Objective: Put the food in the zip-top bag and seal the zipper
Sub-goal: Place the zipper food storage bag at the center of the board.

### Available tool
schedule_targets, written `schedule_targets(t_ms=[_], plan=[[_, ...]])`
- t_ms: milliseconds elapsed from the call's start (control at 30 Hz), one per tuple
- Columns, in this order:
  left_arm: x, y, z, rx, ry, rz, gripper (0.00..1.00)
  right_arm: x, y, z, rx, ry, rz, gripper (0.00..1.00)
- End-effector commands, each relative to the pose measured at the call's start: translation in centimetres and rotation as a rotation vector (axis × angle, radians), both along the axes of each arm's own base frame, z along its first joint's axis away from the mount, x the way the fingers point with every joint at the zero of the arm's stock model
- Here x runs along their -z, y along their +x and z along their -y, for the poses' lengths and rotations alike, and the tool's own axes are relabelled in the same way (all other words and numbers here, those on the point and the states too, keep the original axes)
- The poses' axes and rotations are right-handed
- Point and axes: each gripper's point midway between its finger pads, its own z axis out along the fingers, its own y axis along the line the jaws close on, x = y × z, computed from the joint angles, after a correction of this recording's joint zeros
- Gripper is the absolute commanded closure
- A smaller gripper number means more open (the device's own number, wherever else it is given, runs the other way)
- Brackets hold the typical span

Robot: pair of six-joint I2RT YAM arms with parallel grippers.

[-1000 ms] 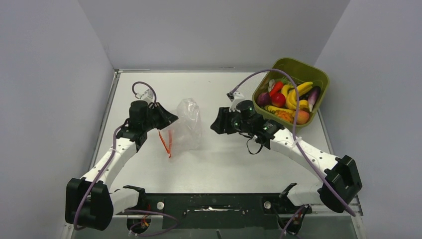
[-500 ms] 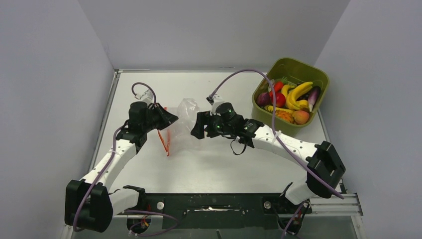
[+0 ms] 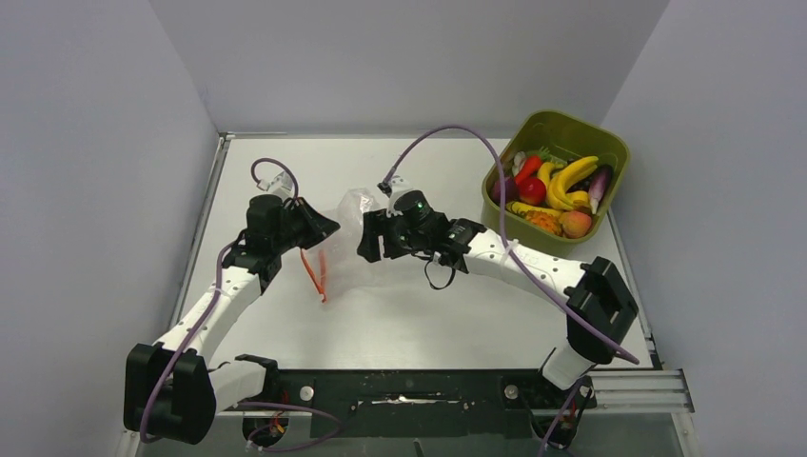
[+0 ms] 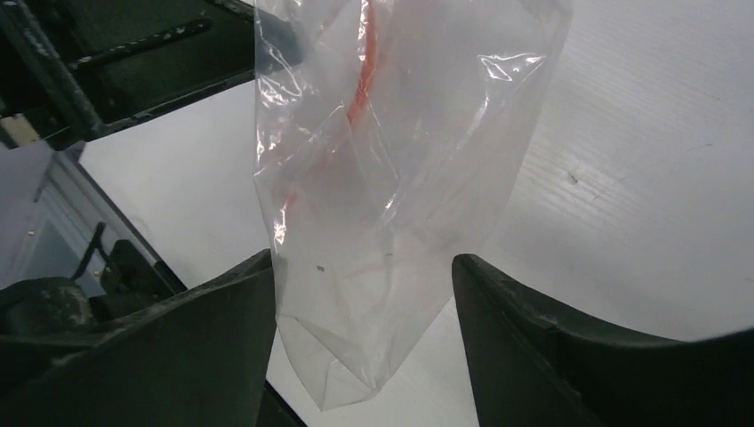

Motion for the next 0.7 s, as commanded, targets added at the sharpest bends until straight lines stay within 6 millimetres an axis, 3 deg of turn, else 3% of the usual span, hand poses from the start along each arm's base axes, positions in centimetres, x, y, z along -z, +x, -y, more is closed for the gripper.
schedule_targets(t_ms=[0, 133, 267, 333, 400, 500, 667], plan=[[-1.2, 0.4, 0.1, 0.001, 0.000, 0.048, 1.00, -0.6, 2.5, 0.6, 0.033, -0.082, 0.064, 0.40], [-1.5, 0.1, 0.2, 0.011, -0.005, 0.045, 1.00, -0.2, 3.2, 1.3, 0.049, -0.070, 0.065, 0.79], [-2.6, -0.3, 0.4, 0.024, -0.020, 0.057, 0.72, 0.1, 3.7, 2.4, 0.070, -0.035, 0.047, 1.00], [-2.9, -0.7, 0.2, 0.020, -0.012, 0.059, 0.53, 0.5, 4.2, 3.2, 0.082, -0.002, 0.019, 1.00], [-3.2, -1.2, -0.4, 0.006, 0.016, 0.058, 0.42, 0.9, 4.7, 4.2, 0.097, 0.035, -0.017, 1.00], [-2.4, -2.1, -2.1, -0.060, 0.078, 0.028, 0.37, 1.9, 5.5, 5.8, 0.129, 0.040, -0.048, 1.00], [-0.3, -3.1, -3.9, -0.118, 0.088, -0.040, 0.36, 3.8, 6.6, 8.1, 0.175, 0.001, -0.080, 1.00]])
